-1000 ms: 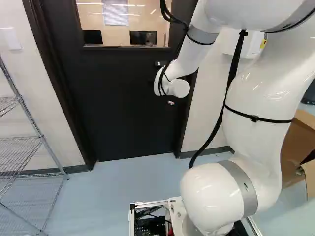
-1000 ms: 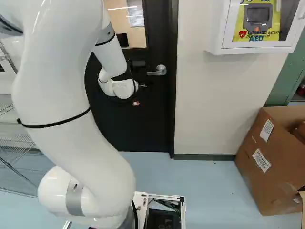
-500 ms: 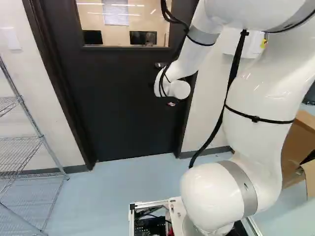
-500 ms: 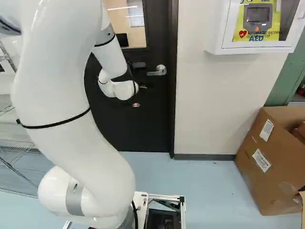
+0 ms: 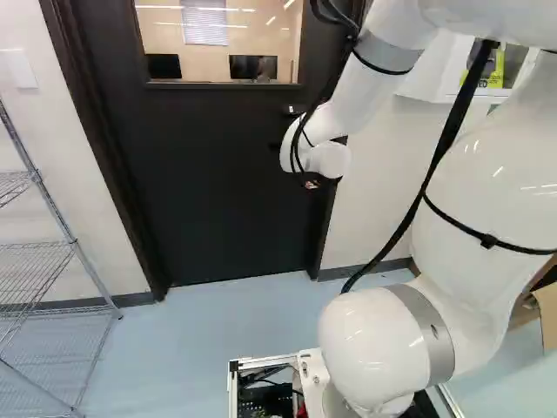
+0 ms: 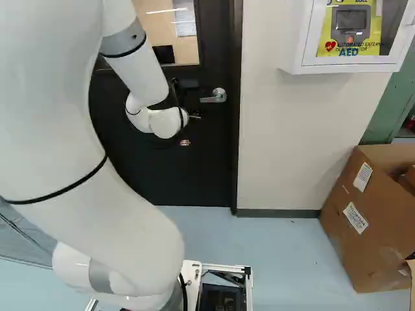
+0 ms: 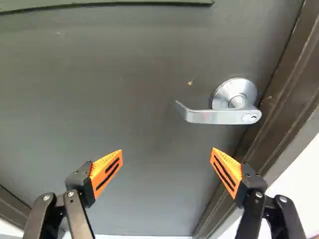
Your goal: Open the door and move inside
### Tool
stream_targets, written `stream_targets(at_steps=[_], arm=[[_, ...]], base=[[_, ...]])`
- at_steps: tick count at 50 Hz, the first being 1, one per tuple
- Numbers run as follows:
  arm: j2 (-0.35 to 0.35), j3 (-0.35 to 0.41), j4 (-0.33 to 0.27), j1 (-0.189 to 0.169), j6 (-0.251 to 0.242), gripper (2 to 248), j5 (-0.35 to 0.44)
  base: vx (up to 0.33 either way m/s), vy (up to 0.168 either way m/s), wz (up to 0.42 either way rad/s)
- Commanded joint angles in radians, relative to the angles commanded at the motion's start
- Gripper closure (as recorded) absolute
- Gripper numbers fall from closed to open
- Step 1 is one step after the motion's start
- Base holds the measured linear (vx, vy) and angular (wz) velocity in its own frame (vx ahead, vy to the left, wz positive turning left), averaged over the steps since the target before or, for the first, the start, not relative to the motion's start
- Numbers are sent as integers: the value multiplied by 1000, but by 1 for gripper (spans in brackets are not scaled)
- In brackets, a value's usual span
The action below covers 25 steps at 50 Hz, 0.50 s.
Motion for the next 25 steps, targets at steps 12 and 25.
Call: stream_targets(at_steps=[12,25], arm=[[32,4,0,-2,0,3,0],[56,-2,0,-3,0,3,0]], base=[[0,0,0],[0,0,0]])
